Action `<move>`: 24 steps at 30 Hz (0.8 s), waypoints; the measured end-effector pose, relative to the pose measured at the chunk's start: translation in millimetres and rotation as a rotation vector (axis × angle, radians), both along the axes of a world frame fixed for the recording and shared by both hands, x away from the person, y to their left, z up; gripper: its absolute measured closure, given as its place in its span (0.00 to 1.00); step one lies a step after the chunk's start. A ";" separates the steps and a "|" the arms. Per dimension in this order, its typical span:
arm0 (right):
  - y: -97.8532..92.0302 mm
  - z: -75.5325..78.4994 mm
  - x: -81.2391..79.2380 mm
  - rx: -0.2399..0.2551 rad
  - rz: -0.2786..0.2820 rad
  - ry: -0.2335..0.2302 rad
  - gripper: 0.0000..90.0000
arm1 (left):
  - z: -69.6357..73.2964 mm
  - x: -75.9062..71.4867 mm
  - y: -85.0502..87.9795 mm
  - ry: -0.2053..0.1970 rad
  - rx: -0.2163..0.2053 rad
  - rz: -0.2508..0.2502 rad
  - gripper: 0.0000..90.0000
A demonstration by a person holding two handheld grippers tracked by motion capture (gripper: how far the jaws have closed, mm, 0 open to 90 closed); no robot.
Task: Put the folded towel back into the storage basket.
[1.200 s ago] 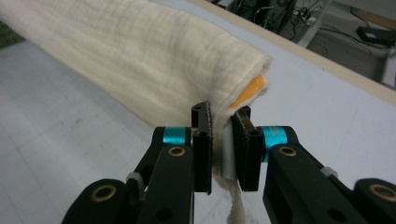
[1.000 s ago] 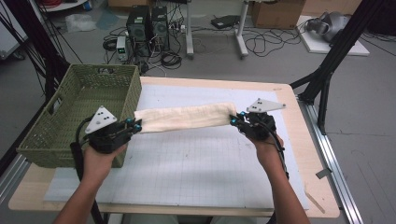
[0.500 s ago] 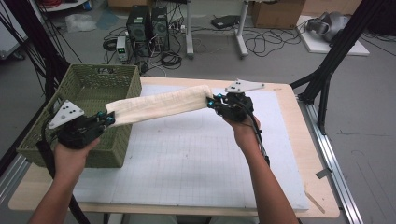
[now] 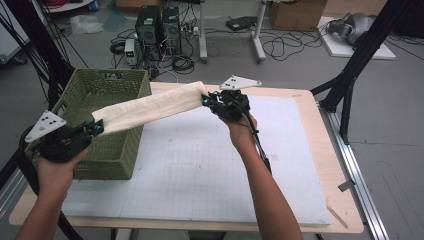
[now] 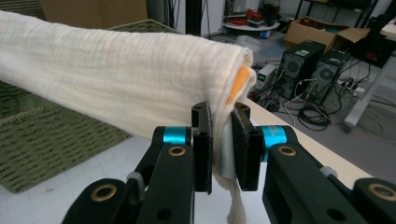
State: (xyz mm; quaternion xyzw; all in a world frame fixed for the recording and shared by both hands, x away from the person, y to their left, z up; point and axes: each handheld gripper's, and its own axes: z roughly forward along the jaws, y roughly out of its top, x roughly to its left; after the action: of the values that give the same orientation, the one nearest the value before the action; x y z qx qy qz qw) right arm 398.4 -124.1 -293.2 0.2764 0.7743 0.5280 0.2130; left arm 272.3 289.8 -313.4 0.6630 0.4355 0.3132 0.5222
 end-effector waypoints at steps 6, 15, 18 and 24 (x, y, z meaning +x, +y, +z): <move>22.1 0.2 11.3 -0.009 0.017 0.005 0.89 | 1.1 -6.5 16.7 -0.002 0.000 0.028 0.93; 62.0 -1.7 31.3 -0.036 0.051 0.006 0.89 | 0.9 -13.8 42.9 -0.003 0.012 0.073 0.93; 74.8 -1.5 37.1 -0.044 0.064 0.011 0.89 | -0.3 -16.4 50.7 0.001 0.017 0.091 0.93; 96.5 -1.1 46.5 -0.058 0.083 0.005 0.89 | -1.0 -22.8 62.3 -0.001 0.019 0.114 0.93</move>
State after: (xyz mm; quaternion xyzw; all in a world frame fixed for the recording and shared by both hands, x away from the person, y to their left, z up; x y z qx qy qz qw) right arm 444.9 -27.5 -294.3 0.2390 0.8004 0.5132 0.1971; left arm 249.5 352.2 -314.4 0.6419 0.4692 0.3472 0.4973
